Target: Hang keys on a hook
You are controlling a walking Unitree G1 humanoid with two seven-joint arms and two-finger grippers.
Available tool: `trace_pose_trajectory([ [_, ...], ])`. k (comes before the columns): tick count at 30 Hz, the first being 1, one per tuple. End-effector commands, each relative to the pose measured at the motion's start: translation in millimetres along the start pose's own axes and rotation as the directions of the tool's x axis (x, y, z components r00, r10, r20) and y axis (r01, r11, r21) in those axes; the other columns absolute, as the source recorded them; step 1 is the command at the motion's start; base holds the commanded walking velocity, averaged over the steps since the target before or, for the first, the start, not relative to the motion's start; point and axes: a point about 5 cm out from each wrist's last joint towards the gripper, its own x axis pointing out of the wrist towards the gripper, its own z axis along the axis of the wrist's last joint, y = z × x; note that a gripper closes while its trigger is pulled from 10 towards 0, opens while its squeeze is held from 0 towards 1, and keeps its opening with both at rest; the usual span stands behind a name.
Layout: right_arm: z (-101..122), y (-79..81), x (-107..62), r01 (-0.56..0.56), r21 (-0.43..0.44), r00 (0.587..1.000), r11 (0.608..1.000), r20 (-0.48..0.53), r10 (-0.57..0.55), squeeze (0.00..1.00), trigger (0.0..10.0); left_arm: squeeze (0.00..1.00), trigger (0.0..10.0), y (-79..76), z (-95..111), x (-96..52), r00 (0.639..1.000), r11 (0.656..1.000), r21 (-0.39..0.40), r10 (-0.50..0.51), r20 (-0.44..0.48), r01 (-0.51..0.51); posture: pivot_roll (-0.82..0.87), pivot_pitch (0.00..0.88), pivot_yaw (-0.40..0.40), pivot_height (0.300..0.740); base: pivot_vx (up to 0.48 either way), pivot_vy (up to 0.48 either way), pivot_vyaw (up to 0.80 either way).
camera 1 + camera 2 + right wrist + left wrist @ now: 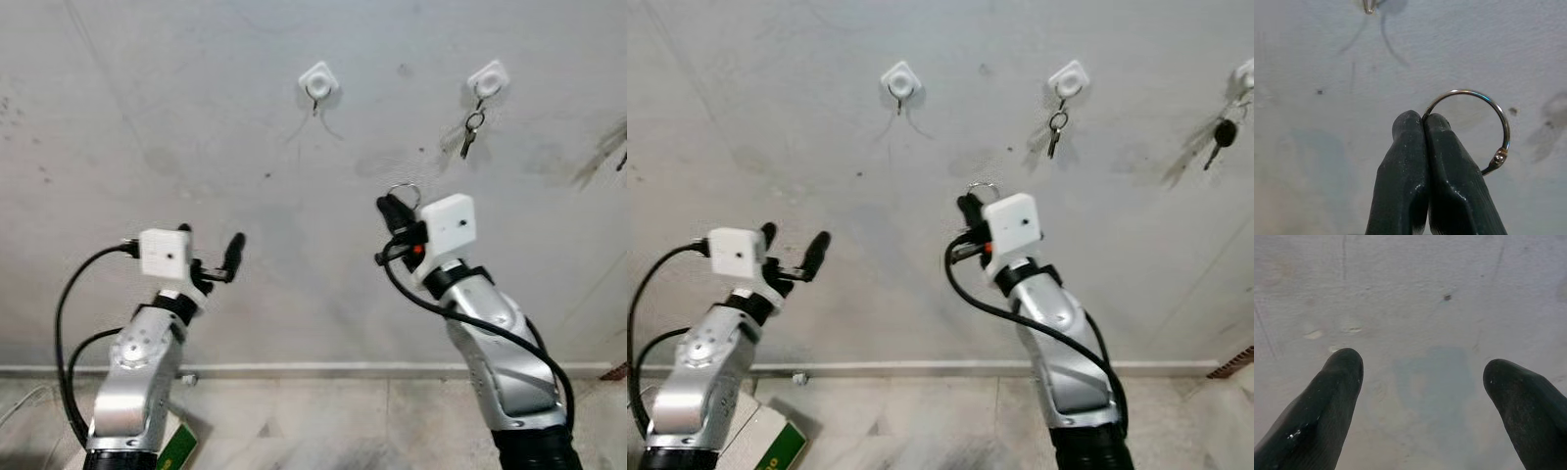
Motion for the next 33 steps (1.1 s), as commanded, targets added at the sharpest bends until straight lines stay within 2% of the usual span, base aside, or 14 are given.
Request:
trace_pose_trajectory([
  [1, 4, 8.3, 2.6, -0.034, 0.002, 0.999, 0.999, 0.020, 0.034, 0.00, 10.0, 0.00, 10.0, 4.7, 1, -4.2, 1.000, 0.999, 0.028, 0.019, 0.003, -0.019, 0.01, 0.062, 0.047, 0.740, 0.000, 0.000, 0.67],
  [12, 5, 9.0, 5.0, -0.035, -0.005, 0.999, 0.999, 0.027, 0.035, 0.00, 10.0, 0.00, 10.0, -10.6, -4, -13.3, 1.000, 0.996, 0.082, -0.024, -0.003, 0.024, 0.01, 0.068, 0.037, 0.740, 0.000, 0.000, 0.74],
  [17, 7, 9.4, 8.7, -0.039, -0.010, 0.999, 0.999, 0.035, 0.040, 0.00, 10.0, 0.00, 10.0, -20.6, -7, -22.9, 0.996, 0.988, 0.128, -0.084, -0.015, 0.086, 0.02, 0.069, 0.031, 0.740, 0.000, 0.000, 0.73],
  [26, 9, 9.3, 14.1, -0.026, -0.013, 0.998, 1.000, 0.050, 0.027, 0.00, 10.0, 0.00, 10.0, -26.2, -10, -27.2, 0.995, 0.988, 0.116, -0.096, -0.025, 0.098, 0.02, 0.072, 0.024, 0.740, 0.000, 0.000, 0.73],
  [29, 11, 5.6, 16.1, 0.012, -0.021, 0.998, 1.000, 0.064, -0.010, 0.00, 10.0, 0.00, 10.0, -27.1, -10, -27.6, 0.994, 0.988, 0.112, -0.106, -0.028, 0.108, 0.02, 0.072, 0.024, 0.740, 0.000, 0.000, 0.67],
  [33, 13, 0.8, 18.6, 0.048, -0.037, 0.996, 0.998, 0.076, -0.045, 0.00, 10.0, 0.00, 10.0, -28.8, -10, -27.4, 0.992, 0.987, 0.108, -0.120, -0.029, 0.122, 0.02, 0.072, 0.024, 0.740, 0.000, 0.000, 0.12],
])
